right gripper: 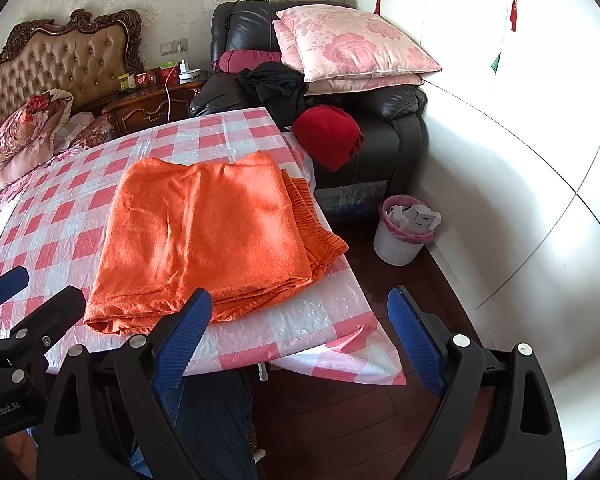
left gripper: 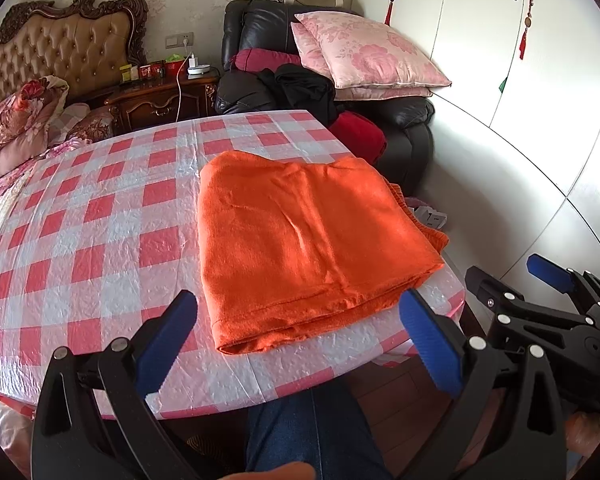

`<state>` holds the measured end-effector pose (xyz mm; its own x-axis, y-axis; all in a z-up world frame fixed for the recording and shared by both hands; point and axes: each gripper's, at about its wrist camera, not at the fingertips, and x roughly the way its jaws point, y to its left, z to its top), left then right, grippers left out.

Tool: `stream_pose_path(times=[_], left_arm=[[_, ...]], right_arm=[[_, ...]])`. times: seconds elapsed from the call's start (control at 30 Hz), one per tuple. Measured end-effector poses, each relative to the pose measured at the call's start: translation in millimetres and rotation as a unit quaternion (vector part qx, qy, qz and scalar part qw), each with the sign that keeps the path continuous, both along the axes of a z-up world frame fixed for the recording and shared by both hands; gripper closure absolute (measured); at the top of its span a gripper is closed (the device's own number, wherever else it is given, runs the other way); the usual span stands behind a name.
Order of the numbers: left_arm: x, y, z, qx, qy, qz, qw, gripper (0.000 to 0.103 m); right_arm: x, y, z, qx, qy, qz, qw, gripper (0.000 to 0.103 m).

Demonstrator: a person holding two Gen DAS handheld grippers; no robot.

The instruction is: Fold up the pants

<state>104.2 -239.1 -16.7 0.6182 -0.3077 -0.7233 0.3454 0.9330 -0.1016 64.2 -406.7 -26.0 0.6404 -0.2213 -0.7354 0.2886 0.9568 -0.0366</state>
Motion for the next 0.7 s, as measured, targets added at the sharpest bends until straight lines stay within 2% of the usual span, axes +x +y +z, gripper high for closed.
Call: stream_pose_path(times=[0.7], left_arm=[[0.5, 0.4, -2.2, -0.001, 0.001, 0.000, 1.0000, 0.002]], right_arm=[[-0.7, -0.4, -3.2, 0.002, 0.001, 0.001, 1.000, 0.017]])
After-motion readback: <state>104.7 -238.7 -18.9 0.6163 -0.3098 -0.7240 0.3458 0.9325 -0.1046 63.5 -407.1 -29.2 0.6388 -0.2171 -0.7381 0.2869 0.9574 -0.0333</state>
